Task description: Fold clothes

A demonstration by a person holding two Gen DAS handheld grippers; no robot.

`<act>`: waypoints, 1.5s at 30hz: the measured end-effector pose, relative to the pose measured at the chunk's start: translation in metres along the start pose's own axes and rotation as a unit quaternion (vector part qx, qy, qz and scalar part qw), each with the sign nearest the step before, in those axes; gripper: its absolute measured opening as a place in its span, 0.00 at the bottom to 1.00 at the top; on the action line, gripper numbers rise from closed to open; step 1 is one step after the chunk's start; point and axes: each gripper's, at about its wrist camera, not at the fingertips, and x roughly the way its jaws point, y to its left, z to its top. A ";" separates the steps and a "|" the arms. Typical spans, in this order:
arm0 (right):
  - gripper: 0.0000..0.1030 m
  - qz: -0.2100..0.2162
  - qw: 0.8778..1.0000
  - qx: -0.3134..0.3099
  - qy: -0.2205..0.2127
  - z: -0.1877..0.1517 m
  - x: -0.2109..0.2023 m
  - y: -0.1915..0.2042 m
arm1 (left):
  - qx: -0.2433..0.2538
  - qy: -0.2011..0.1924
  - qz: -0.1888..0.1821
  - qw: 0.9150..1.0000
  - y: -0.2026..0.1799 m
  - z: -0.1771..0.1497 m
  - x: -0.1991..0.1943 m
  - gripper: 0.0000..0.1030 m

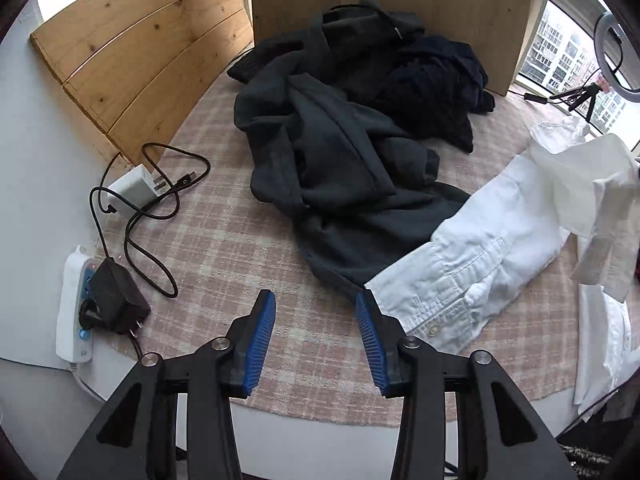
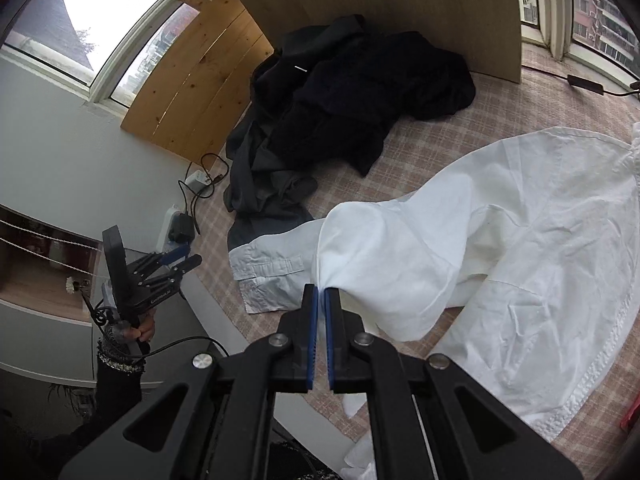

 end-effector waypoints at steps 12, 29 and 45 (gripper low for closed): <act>0.29 0.003 1.000 -0.014 0.007 0.012 0.010 0.024 | 0.007 0.041 -0.238 0.970 -0.111 -0.019 0.009 0.49; 0.29 -0.098 0.982 0.152 -0.062 -0.125 -0.062 -0.145 | 0.070 0.074 -0.236 0.966 -0.172 0.011 0.037 0.02; 0.29 -0.104 0.994 0.039 -0.013 -0.136 -0.012 -0.070 | 0.005 0.097 -0.113 0.989 -0.082 -0.028 0.031 0.50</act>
